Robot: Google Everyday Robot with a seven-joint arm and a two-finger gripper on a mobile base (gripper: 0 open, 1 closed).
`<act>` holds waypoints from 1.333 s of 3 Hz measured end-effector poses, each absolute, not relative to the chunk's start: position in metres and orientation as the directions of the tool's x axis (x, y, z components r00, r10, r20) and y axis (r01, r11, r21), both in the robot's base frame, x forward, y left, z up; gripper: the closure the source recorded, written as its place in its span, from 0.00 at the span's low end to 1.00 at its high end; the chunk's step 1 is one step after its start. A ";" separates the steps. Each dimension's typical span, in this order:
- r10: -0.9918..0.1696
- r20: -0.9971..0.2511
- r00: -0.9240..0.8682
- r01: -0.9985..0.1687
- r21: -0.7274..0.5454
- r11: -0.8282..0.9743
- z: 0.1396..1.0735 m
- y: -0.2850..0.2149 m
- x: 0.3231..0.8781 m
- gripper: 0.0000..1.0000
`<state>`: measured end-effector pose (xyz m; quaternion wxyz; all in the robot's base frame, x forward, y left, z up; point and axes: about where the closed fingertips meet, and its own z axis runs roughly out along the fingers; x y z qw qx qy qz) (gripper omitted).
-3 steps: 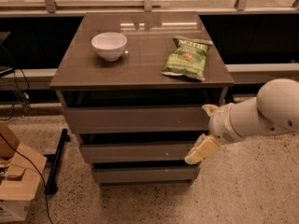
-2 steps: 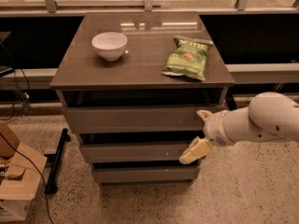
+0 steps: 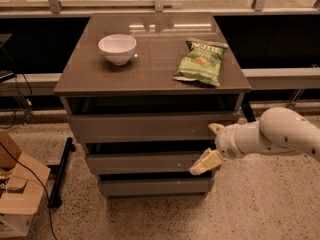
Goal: Open middle drawer
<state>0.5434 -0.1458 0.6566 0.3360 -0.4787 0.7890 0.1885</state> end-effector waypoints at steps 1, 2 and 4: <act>-0.626 -0.686 -0.370 -0.859 -0.005 0.512 0.634 -0.146 0.540 0.00; -0.561 -0.698 -0.446 -0.801 0.032 0.598 0.592 -0.152 0.538 0.00; -0.464 -0.724 -0.511 -0.726 0.073 0.684 0.528 -0.156 0.556 0.00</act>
Offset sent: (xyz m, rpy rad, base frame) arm -0.0068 -0.0158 -0.0943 0.0340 0.0724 -0.2387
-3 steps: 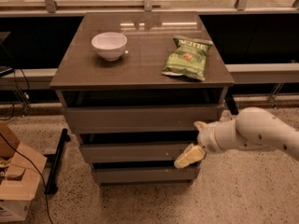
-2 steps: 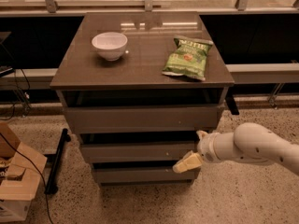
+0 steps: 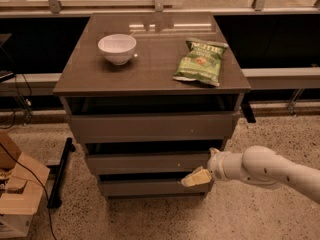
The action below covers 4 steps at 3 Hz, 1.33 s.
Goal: Open middle drawer
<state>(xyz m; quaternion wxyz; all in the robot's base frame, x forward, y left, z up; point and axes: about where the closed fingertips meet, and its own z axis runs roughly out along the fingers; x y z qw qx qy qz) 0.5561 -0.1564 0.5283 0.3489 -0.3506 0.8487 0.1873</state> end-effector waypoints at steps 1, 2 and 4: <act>-0.434 -0.730 -0.528 -0.704 0.091 0.704 0.501 -0.157 0.574 0.00; -0.425 -0.731 -0.534 -0.702 0.103 0.705 0.482 -0.155 0.595 0.00; -0.458 -0.721 -0.520 -0.744 0.119 0.658 0.452 -0.133 0.650 0.00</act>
Offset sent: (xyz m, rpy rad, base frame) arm 0.0701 0.0015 -0.0700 0.0408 0.0163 -0.0418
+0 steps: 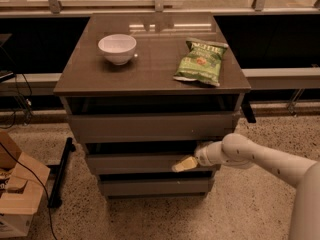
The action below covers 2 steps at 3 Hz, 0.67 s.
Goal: Open middle drawer
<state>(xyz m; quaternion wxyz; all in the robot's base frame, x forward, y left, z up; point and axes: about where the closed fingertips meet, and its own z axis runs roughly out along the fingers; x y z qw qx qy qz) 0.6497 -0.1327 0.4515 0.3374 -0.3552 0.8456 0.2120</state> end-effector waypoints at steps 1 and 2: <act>-0.503 -0.679 -0.535 -0.765 0.137 0.629 0.440 -0.126 0.646 0.19; -0.637 -0.566 -0.523 -0.817 0.121 0.564 0.439 -0.127 0.610 0.49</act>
Offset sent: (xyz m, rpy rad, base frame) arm -0.0786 -0.0037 -0.0123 -0.2852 0.2091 0.2324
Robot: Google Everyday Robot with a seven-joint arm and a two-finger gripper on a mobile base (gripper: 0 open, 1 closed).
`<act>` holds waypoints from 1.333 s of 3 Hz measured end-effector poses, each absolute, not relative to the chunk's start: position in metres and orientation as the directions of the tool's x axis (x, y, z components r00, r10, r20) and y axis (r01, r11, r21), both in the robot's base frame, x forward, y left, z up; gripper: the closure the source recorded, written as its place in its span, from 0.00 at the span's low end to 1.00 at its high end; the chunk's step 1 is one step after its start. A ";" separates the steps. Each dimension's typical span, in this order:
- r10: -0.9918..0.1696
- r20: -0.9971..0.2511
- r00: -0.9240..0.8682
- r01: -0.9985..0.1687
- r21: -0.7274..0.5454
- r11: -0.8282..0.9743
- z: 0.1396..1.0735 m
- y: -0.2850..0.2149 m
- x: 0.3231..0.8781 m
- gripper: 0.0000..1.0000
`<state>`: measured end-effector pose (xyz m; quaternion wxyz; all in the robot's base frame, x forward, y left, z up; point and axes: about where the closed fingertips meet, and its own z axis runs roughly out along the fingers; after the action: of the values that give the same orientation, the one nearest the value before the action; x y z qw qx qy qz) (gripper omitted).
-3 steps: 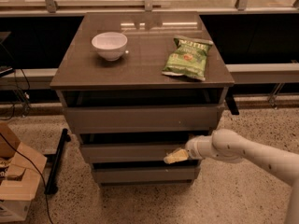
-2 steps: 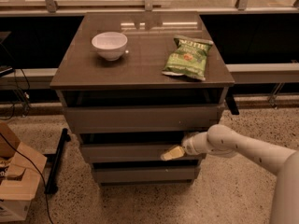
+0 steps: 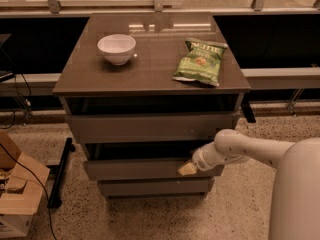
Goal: Open middle drawer
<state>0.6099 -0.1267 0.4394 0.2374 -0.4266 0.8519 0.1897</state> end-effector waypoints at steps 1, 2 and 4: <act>-0.691 -0.516 -0.506 -0.843 0.126 0.523 0.441 -0.123 0.579 0.74; -0.691 -0.513 -0.508 -0.844 0.137 0.519 0.443 -0.122 0.571 0.69; -0.703 -0.515 -0.491 -0.851 0.110 0.513 0.447 -0.118 0.573 0.16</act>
Offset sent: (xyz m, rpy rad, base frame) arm -0.1953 0.0313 0.0486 0.0351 0.2689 0.1675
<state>0.5732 -0.1184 0.4468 0.2077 -0.4600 0.8447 0.1780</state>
